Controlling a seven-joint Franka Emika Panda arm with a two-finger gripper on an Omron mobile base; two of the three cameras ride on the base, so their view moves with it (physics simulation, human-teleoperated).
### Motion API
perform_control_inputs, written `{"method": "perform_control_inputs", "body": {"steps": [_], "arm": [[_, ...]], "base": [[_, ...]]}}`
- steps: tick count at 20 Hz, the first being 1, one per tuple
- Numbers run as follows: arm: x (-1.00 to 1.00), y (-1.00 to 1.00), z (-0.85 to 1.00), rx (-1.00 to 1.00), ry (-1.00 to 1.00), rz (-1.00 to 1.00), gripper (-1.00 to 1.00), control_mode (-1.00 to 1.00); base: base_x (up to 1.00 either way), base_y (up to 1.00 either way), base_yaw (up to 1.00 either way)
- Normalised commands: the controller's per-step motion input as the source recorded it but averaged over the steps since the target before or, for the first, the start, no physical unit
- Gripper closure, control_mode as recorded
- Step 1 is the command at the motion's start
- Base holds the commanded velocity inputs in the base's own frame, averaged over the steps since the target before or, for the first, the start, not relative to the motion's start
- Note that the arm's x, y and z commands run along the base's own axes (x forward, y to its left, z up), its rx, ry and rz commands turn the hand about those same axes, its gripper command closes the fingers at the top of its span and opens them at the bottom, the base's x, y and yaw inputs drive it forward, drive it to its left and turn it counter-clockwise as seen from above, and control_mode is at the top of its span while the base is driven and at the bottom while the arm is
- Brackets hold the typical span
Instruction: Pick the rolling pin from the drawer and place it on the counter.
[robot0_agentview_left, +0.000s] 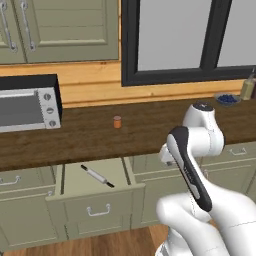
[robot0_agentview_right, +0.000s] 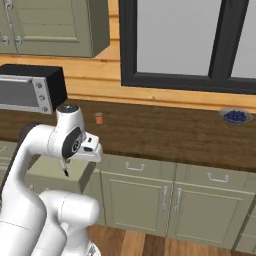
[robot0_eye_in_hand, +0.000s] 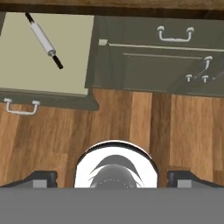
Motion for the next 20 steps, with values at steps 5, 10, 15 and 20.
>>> {"method": "perform_control_inputs", "body": {"steps": [5,10,15,20], "arm": [[0.01,0.23,-0.11,0.0,0.0,0.0,-1.0,-1.0],[0.18,0.39,-0.47,0.0,0.0,0.01,-1.0,-1.0],[0.55,0.27,-0.57,0.01,0.01,0.0,-1.0,-1.0],[0.52,0.41,-0.56,0.0,0.04,0.0,-1.0,-1.0]], "base": [[-0.01,0.41,0.01],[0.0,0.0,0.0],[0.0,0.0,0.0],[0.0,0.0,0.0]]}}
